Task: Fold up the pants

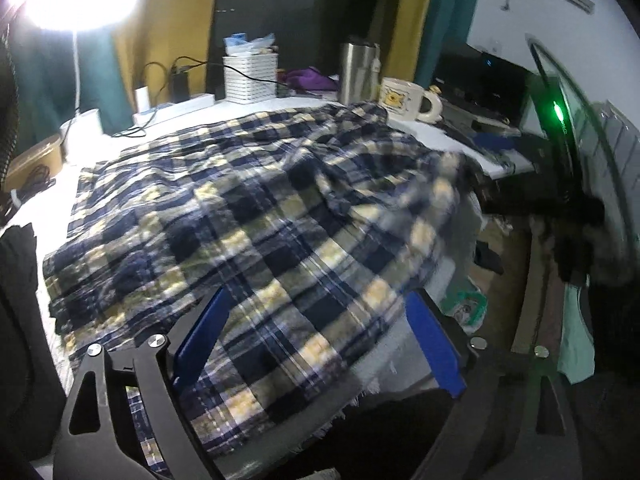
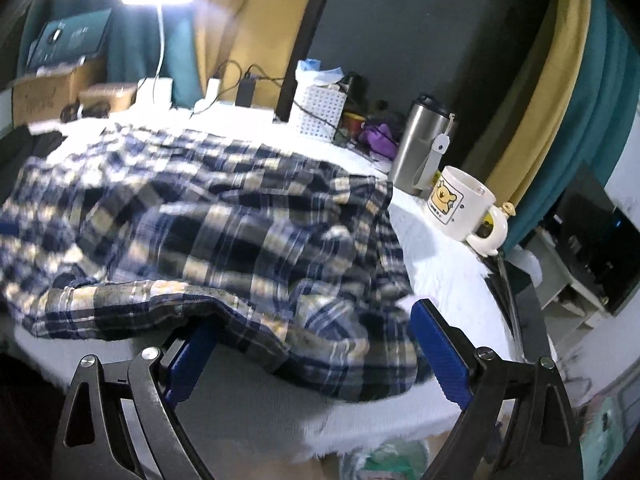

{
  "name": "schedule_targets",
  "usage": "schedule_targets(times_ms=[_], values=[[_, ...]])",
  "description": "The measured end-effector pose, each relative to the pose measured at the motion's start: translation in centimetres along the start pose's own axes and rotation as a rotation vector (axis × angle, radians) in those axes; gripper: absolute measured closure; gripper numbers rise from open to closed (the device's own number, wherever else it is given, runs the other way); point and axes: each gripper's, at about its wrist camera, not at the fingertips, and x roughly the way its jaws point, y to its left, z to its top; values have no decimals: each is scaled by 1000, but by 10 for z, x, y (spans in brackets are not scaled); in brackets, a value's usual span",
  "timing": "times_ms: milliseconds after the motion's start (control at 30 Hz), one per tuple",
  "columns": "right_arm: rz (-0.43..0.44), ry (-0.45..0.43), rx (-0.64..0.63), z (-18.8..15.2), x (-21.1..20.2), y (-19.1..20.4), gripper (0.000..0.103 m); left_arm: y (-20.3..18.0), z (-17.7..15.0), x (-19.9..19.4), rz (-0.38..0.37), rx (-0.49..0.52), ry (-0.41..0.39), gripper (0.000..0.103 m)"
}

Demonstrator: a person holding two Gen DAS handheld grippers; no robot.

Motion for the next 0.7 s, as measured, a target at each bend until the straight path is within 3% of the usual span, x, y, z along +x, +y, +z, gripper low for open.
schedule_targets(times_ms=[133, 367, 433, 500, 533, 567, 600, 700], values=[[39, 15, 73, 12, 12, -14, 8, -6, -4, 9, 37, 48, 33, 13], [80, 14, 145, 18, 20, -29, 8, 7, -10, 21, 214, 74, 86, 13], [78, 13, 148, 17, 18, -31, 8, 12, -12, 19, 218, 86, 76, 18], [76, 15, 148, 15, 18, -32, 8, 16, -13, 14, 221, 113, 69, 51], [76, 18, 149, 13, 18, -32, 8, 19, -13, 13, 229, 117, 74, 61], [76, 20, 150, 11, 18, -32, 8, 21, -13, 12, 238, 120, 76, 81], [79, 23, 150, 9, 18, -32, 8, 26, -12, 10, 253, 118, 80, 92], [80, 34, 150, 2, 18, -29, 8, 35, -7, -6, 278, 91, 30, 96]])
